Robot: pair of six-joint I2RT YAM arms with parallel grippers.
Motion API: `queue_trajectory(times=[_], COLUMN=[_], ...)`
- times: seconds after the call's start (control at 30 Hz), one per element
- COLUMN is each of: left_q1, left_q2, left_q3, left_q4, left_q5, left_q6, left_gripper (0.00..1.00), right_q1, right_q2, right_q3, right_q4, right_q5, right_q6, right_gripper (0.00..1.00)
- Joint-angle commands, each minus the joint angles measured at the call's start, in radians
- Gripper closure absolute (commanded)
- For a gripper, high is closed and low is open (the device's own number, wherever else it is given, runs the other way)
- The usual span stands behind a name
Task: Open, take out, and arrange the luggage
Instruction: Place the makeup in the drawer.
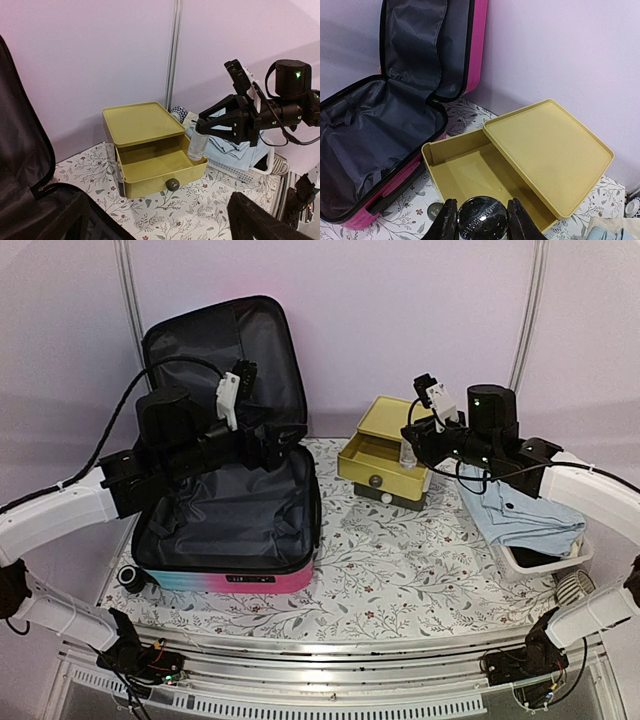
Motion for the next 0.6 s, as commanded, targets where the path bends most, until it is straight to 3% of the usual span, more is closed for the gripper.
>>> queue_trajectory(times=[0.0,0.57], left_q1=[0.024,0.073], left_q2=[-0.037,-0.07], left_q3=[-0.03,-0.042], left_q4=[-0.02,-0.061], left_q5=[-0.011,-0.001], left_q6=[-0.045,-0.056], left_gripper=[0.02,0.02], right_q1=[0.002,0.002], right_q2=[0.042,0.134], right_q3=[0.047,0.154], right_q4=[-0.04,-0.069], right_q5=[0.041,0.024], right_q6=[-0.024,-0.065], right_gripper=[0.97,0.97])
